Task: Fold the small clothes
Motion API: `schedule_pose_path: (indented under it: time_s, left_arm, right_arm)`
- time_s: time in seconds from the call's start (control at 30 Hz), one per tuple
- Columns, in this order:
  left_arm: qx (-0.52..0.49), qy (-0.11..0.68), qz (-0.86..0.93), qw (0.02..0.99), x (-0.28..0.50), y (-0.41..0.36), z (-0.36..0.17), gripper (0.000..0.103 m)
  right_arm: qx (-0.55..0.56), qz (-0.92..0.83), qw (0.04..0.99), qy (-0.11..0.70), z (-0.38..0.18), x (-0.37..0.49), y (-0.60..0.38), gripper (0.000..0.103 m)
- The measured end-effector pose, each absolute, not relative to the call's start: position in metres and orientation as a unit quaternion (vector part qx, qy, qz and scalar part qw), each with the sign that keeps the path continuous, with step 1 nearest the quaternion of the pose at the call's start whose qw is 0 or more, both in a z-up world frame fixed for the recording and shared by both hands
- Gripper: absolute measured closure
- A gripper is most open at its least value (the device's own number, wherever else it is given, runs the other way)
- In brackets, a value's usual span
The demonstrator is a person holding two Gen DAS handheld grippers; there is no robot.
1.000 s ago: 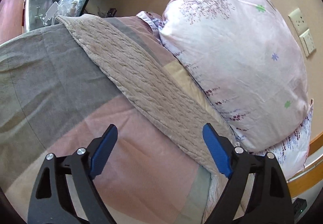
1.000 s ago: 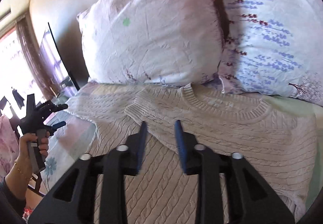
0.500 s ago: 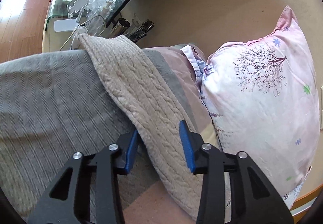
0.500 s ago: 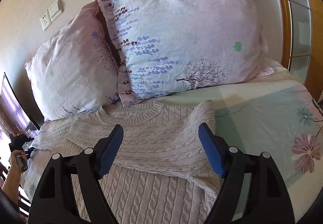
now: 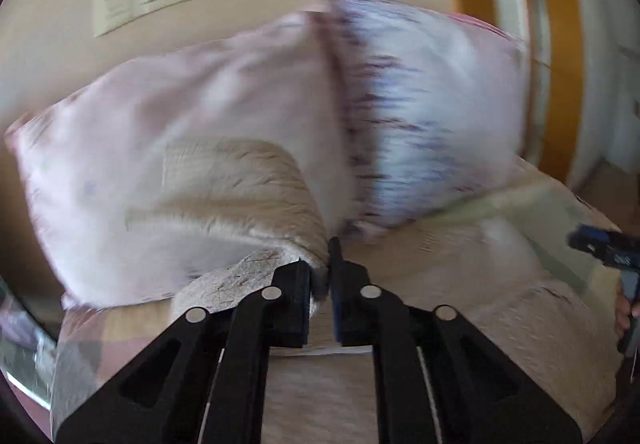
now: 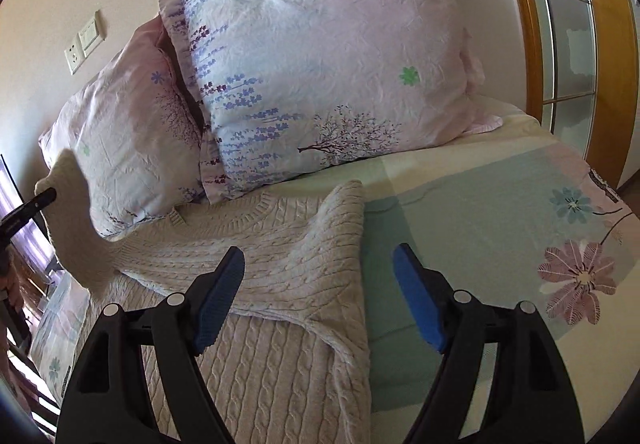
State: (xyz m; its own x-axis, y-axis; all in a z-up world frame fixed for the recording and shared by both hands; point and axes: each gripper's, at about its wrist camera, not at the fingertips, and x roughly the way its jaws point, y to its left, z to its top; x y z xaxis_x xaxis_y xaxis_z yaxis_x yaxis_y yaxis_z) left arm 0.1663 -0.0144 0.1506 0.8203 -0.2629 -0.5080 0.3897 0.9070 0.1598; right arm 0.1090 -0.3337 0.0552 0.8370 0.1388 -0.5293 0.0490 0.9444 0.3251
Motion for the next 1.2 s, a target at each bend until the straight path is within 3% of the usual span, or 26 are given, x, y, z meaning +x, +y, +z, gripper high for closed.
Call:
schedule_pose_path:
  time_s: [0.07,0.17,0.37,0.53,0.6,0.73,0.77,0.8,0.83,0.9,1.07,1.2]
  left_arm:
    - [0.158,0.286,-0.223,0.918,0.168,-0.074,0.118,0.052]
    - [0.158,0.351,-0.225,0.895,0.177,-0.084,0.083,0.052]
    - [0.029,0.394,-0.176,0.902,0.125,0.05,0.073,0.042]
    - [-0.05,0.437,-0.142,0.887,0.06,0.131,0.043,0.042]
    - [-0.068,0.444,-0.135,0.883,0.036,0.145,0.03,0.042]
    - [-0.134,0.437,-0.161,0.875,-0.004,0.155,0.013,0.047]
    - [-0.146,0.439,-0.17,0.87,-0.01,0.151,0.009,0.056]
    - [-0.167,0.44,-0.186,0.863,-0.016,0.151,0.006,0.063]
    - [-0.187,0.443,-0.201,0.854,-0.022,0.15,0.003,0.071]
    - [-0.199,0.433,-0.204,0.855,-0.034,0.146,0.0,0.072]
    - [-0.242,0.436,-0.227,0.837,-0.028,0.141,-0.002,0.092]
    - [-0.235,0.415,-0.257,0.841,0.003,0.134,0.021,0.096]
  right_arm:
    - [0.167,0.025,0.94,0.297,0.052,0.104,-0.337,0.025]
    - [0.183,0.037,0.93,0.317,0.051,0.085,-0.349,0.025]
    - [0.229,0.083,0.893,0.379,0.03,0.029,-0.382,0.028]
    - [0.303,0.136,0.837,0.435,-0.013,-0.004,-0.376,0.05]
    - [0.308,0.145,0.836,0.43,-0.02,-0.02,-0.367,0.052]
    - [0.348,0.206,0.794,0.453,-0.035,-0.038,-0.349,0.079]
    - [0.356,0.217,0.788,0.454,-0.04,-0.043,-0.344,0.082]
    - [0.361,0.23,0.78,0.456,-0.044,-0.048,-0.339,0.092]
    - [0.367,0.247,0.768,0.464,-0.049,-0.052,-0.332,0.094]
    - [0.366,0.255,0.768,0.459,-0.051,-0.057,-0.324,0.094]
    - [0.376,0.28,0.774,0.425,-0.036,-0.049,-0.324,0.095]
    - [0.359,0.295,0.804,0.372,-0.003,-0.024,-0.328,0.095]
